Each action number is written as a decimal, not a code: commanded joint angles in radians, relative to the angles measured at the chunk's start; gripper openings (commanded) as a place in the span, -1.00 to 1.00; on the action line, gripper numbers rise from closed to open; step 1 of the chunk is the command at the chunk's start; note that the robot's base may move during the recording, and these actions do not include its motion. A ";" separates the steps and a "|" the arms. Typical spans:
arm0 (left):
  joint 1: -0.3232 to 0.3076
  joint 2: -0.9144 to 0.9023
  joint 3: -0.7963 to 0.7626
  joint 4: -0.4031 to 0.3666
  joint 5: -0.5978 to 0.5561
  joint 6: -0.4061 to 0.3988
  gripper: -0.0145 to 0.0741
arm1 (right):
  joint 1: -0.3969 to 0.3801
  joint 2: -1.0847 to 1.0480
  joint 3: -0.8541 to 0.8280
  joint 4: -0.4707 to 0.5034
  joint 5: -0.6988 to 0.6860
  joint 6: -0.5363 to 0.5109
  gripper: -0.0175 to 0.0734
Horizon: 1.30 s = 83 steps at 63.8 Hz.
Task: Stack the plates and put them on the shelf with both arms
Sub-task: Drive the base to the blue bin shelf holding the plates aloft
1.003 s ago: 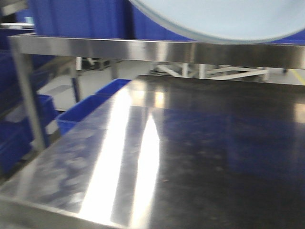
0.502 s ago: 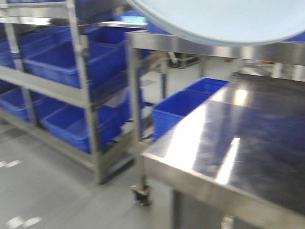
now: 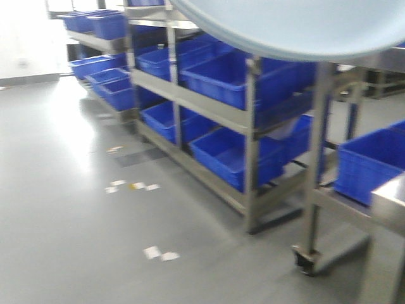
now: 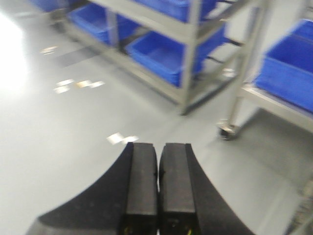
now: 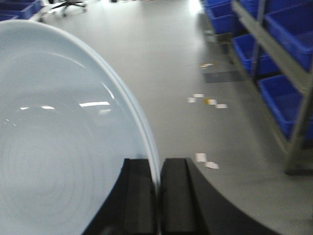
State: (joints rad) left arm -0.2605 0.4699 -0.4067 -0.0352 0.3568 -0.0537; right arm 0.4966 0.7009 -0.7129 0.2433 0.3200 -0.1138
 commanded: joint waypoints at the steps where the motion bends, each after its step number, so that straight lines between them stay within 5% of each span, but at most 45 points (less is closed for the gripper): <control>1: 0.004 0.004 -0.028 -0.005 -0.080 -0.009 -0.48 | -0.002 -0.006 -0.031 0.007 -0.109 -0.003 -0.49; 83: 0.004 0.004 -0.028 -0.005 -0.080 -0.009 -0.48 | -0.002 -0.006 -0.031 0.007 -0.109 -0.003 -0.49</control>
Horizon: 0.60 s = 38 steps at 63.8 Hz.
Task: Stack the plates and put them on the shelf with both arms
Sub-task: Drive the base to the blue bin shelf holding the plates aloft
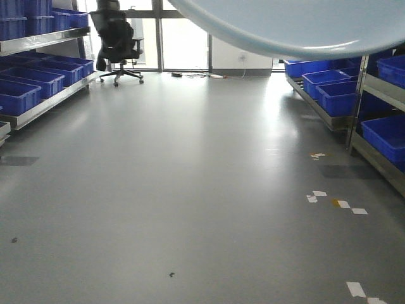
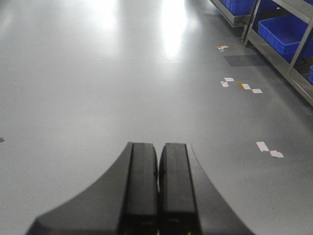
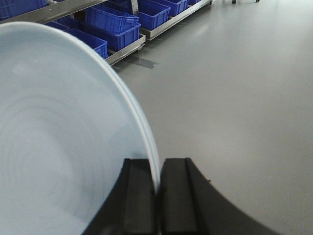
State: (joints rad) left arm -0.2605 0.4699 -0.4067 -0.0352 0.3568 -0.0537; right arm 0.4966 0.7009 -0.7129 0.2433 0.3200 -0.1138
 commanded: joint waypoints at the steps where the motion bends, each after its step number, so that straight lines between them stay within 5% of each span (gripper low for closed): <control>1: 0.004 0.004 -0.028 -0.005 -0.080 -0.009 -0.48 | -0.002 -0.006 -0.031 0.007 -0.109 -0.003 -0.49; 38: 0.004 0.004 -0.028 -0.005 -0.080 -0.009 -0.48 | -0.002 -0.006 -0.031 0.007 -0.108 -0.003 -0.49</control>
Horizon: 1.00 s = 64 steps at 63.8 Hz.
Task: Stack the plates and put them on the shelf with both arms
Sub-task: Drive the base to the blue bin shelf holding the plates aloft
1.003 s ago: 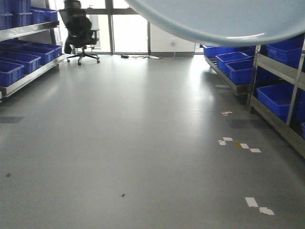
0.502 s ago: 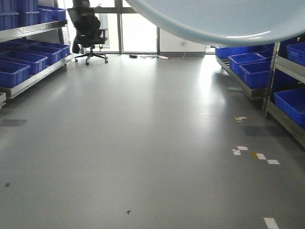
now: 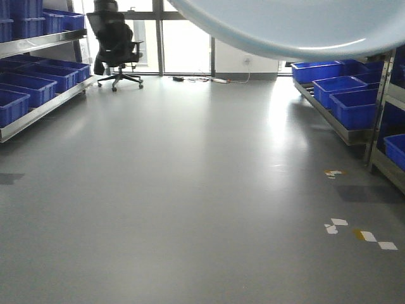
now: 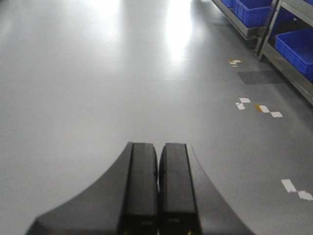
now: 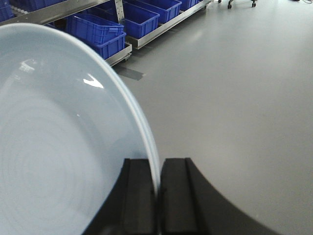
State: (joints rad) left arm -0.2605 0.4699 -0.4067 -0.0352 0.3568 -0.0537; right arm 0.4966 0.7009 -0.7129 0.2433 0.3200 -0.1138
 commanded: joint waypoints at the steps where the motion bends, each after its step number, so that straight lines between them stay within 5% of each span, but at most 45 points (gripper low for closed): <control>1: 0.004 0.004 -0.028 -0.005 -0.080 -0.009 -0.48 | -0.002 -0.006 -0.031 0.007 -0.108 -0.003 -0.49; 64: 0.004 0.004 -0.028 -0.005 -0.080 -0.009 -0.48 | -0.002 -0.006 -0.031 0.007 -0.108 -0.003 -0.49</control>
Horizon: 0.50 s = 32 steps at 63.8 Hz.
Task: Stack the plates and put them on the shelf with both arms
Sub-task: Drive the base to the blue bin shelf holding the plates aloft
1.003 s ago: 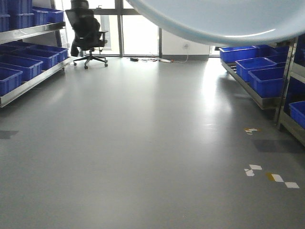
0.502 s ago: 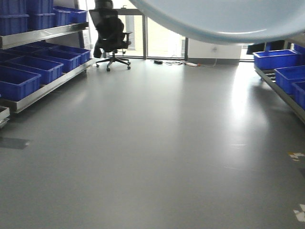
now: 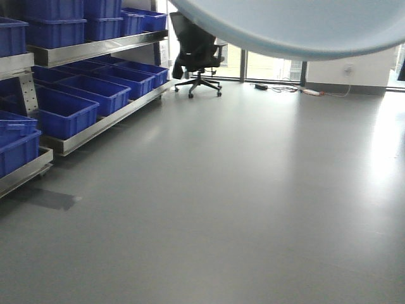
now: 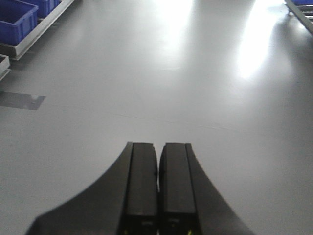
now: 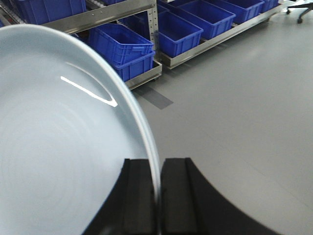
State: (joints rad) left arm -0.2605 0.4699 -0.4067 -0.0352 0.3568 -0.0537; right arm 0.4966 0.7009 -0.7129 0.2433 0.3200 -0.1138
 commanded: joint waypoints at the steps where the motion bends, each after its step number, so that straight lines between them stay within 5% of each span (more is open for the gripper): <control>1: 0.004 0.004 -0.028 -0.005 -0.080 -0.009 -0.48 | -0.002 -0.006 -0.031 0.007 -0.108 -0.003 -0.49; 32: 0.004 0.004 -0.028 -0.005 -0.080 -0.009 -0.48 | -0.002 -0.005 -0.031 0.007 -0.109 -0.003 -0.49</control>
State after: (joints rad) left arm -0.2605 0.4699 -0.4067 -0.0352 0.3568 -0.0537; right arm 0.4966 0.7009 -0.7106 0.2433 0.3200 -0.1138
